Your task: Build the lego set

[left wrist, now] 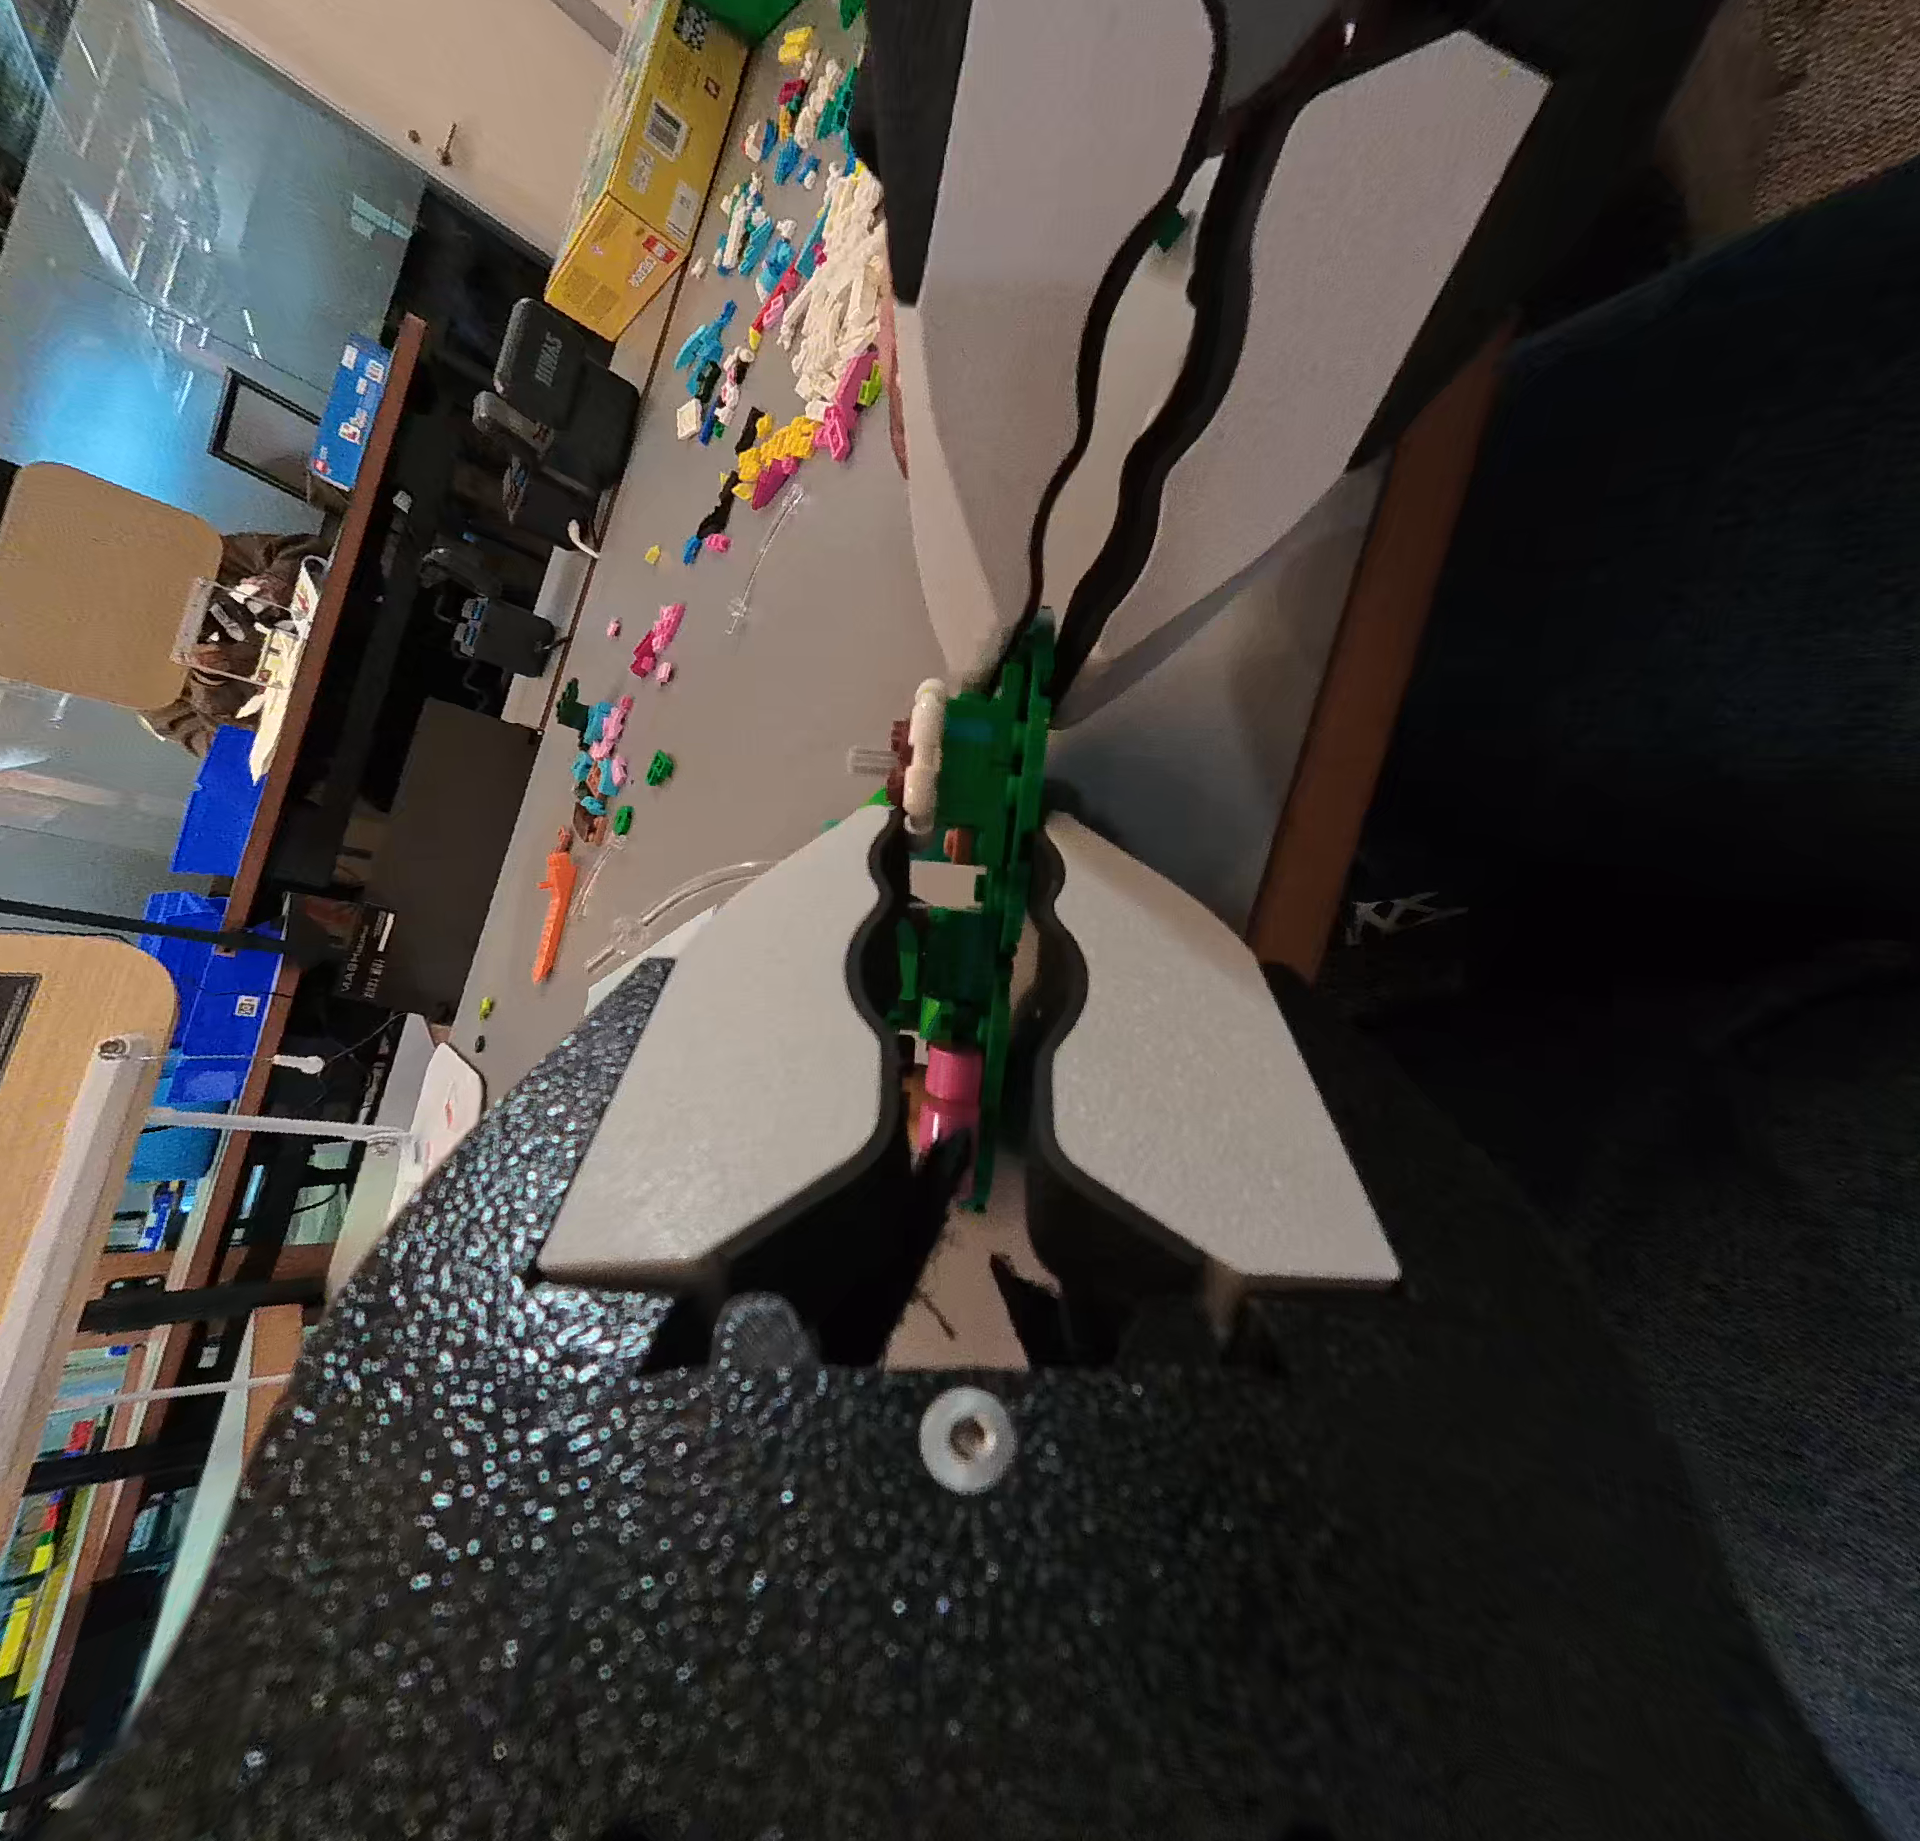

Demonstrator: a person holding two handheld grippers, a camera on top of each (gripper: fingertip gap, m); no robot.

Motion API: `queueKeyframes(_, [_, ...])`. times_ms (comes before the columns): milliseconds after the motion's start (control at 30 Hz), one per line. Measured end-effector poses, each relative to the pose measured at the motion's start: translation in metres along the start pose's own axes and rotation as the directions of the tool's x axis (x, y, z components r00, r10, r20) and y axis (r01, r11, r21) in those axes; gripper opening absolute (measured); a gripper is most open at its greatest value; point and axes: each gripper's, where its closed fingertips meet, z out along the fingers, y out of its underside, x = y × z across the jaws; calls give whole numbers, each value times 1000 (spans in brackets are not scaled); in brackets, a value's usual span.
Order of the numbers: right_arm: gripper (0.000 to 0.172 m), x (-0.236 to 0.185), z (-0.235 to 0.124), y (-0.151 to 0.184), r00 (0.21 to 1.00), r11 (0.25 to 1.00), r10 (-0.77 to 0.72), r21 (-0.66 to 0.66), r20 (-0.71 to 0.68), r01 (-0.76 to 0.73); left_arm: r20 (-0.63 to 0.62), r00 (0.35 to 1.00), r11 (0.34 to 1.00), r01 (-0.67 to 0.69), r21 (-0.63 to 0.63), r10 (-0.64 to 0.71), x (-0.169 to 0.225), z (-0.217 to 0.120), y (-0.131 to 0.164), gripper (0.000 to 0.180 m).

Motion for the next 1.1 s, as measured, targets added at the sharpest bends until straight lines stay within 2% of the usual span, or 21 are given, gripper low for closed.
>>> queueKeyframes(167, [6,-4,-1,1,999,1000,-22,0,27,22,-4,999,999,-33,-8,33,4,1,0,23])
queueKeyframes(367, [5,-3,-2,3,999,1000,7,-2,40,-7,21,1000,1000,20,3,-20,3,2,-1,24])
queueKeyframes(433, [5,-3,-2,4,999,1000,10,-4,37,-10,80,996,1000,27,-7,-26,-3,2,1,40])
queueKeyframes(467, [5,-4,-2,4,999,1000,17,-3,37,-17,100,995,1000,24,-8,-23,-4,0,2,43])
queueKeyframes(667, [4,-1,-2,7,994,995,96,2,49,-97,150,985,994,-91,57,82,2,-9,-6,20])
queueKeyframes(833, [4,0,-2,6,989,990,135,21,61,-136,121,987,994,-107,24,104,7,-4,0,20])
queueKeyframes(900, [4,0,-2,5,987,988,147,32,71,-150,142,982,991,-129,20,125,5,-3,-1,13])
queueKeyframes(1100, [4,-4,-1,6,990,993,115,22,80,-117,103,987,992,-127,16,125,7,-2,1,7])
